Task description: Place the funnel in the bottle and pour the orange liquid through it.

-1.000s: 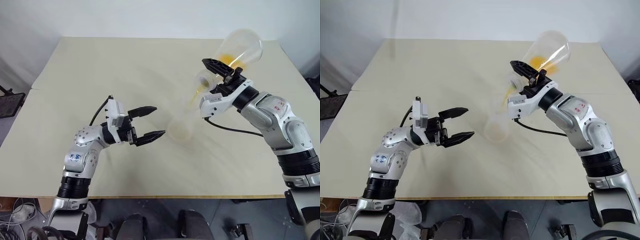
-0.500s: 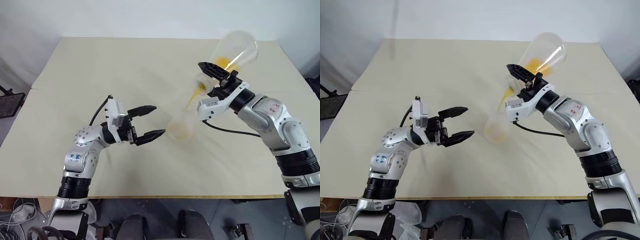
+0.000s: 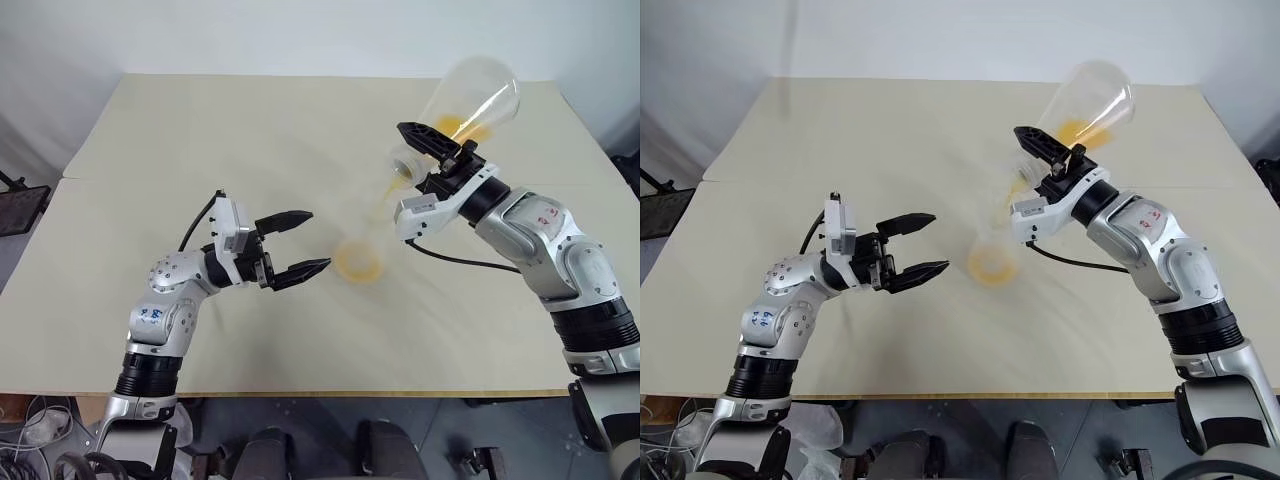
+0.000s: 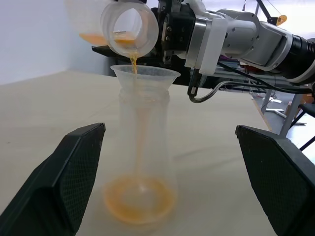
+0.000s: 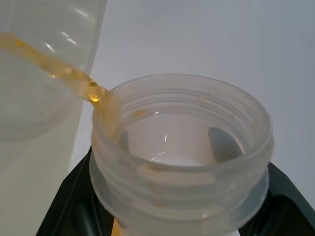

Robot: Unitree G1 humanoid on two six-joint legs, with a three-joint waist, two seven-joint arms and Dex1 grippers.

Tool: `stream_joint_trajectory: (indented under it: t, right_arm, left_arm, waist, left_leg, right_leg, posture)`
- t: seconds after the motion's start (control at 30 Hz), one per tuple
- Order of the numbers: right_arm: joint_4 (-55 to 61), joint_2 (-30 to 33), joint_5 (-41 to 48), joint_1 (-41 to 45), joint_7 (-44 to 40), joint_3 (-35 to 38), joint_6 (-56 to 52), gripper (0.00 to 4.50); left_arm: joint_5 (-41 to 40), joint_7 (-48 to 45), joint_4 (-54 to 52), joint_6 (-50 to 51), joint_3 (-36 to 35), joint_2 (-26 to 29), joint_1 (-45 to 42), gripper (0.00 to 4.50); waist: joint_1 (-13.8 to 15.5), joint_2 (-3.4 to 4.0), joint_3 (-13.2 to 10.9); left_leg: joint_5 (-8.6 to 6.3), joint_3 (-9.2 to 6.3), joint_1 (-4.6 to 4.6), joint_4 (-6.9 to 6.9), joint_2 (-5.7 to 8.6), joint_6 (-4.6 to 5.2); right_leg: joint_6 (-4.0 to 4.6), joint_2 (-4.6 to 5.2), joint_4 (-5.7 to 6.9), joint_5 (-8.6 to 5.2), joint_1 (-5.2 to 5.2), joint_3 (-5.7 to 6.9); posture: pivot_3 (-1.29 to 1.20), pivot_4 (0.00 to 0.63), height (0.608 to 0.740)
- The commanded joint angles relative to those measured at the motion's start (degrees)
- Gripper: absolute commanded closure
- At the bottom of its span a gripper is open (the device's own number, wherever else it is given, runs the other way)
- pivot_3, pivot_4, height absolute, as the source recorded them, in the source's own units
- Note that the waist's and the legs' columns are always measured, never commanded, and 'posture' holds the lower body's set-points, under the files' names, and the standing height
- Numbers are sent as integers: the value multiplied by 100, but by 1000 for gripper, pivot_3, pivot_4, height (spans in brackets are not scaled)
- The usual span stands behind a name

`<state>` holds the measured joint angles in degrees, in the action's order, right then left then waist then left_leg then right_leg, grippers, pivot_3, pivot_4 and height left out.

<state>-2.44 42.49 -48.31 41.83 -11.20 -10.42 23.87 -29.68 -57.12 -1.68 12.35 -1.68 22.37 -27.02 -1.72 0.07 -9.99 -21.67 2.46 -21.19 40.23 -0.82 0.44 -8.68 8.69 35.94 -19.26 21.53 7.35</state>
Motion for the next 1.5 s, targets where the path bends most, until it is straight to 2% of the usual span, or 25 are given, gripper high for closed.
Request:
stream_joint_trajectory:
  t: [0.03, 1.5]
  right_arm:
    - [158, 140, -49, 92, 151, 92, 67, 2021]
    - [198, 208, -318, 43, 417, 104, 261, 2021]
  left_arm:
    - [-24, 10, -90, -137, -23, -54, -84, 0]
    - [53, 37, 26, -271, -26, -200, -135, 0]
  waist:
    - [0, 0, 0]
    - [0, 0, 0]
  left_leg:
    - [0, 0, 0, 0, 0, 0]
    - [0, 0, 0, 0, 0, 0]
  right_leg:
    - [0, 0, 0, 0, 0, 0]
    - [0, 0, 0, 0, 0, 0]
  posture:
    - [0, 150, 740]
    - [0, 150, 740]
